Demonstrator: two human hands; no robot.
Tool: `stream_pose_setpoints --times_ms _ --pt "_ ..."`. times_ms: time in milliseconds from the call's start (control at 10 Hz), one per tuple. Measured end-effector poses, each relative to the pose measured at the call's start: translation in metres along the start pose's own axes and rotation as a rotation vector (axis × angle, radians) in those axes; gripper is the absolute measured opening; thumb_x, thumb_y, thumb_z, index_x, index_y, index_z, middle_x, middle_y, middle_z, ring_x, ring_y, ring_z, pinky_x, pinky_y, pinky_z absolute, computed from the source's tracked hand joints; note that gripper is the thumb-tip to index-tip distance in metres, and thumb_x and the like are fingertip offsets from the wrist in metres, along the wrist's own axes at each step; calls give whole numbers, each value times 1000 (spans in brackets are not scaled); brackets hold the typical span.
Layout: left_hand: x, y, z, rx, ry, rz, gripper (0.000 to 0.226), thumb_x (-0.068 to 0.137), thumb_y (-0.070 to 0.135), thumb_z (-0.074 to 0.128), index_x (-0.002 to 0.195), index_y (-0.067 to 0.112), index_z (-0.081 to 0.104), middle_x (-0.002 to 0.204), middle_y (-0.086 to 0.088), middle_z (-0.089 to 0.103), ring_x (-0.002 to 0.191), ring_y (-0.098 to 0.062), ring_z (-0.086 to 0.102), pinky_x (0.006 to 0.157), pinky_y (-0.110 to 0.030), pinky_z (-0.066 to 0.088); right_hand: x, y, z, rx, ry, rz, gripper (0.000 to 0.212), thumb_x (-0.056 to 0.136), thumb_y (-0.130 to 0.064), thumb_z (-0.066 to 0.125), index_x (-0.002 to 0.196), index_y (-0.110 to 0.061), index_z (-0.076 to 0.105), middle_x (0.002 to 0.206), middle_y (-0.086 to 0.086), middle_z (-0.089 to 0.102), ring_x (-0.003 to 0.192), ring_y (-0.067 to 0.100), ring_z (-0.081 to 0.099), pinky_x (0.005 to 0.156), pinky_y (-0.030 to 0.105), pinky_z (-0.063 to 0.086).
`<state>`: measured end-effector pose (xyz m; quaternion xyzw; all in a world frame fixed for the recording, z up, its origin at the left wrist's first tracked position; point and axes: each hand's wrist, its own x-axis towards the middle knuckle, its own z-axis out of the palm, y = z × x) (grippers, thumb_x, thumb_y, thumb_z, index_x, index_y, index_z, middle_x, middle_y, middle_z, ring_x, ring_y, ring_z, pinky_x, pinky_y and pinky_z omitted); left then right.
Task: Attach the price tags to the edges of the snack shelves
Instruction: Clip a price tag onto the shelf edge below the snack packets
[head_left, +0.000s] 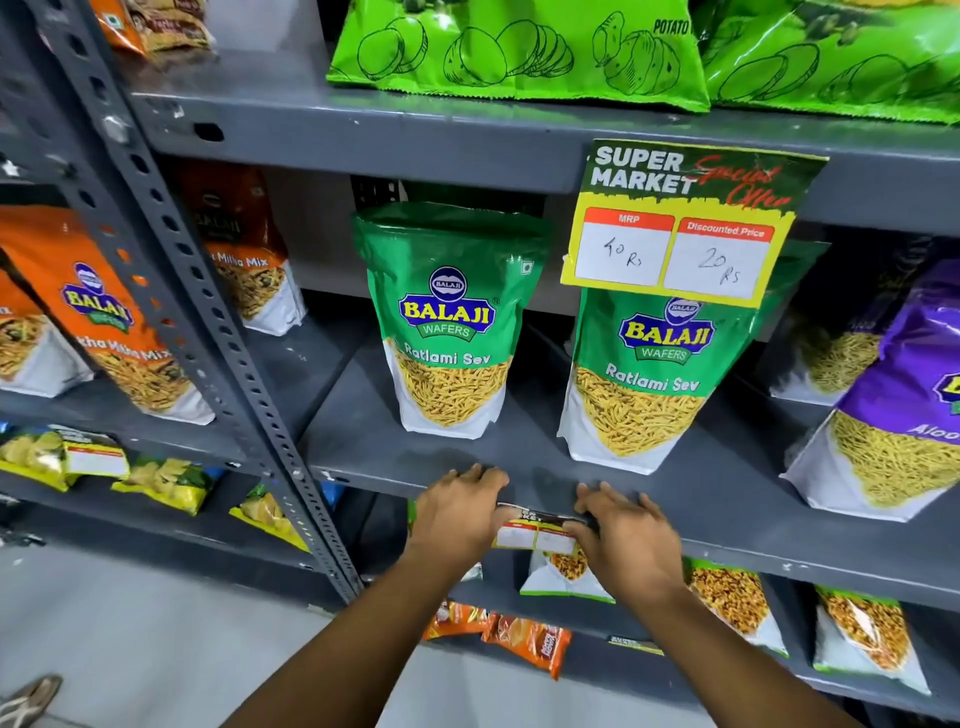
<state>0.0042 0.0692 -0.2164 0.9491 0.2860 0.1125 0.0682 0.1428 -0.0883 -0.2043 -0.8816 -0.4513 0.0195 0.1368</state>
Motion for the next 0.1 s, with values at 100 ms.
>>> stream_pose_setpoints --times_ms 100 --pt "-1 1 -8 -50 -52 -45 40 82 56 59 111 28 51 105 1 68 95 -29 62 73 -38 50 -2 -2 -11 75 -36 39 31 78 -47 66 105 -31 60 106 -6 71 102 19 63 92 33 46"
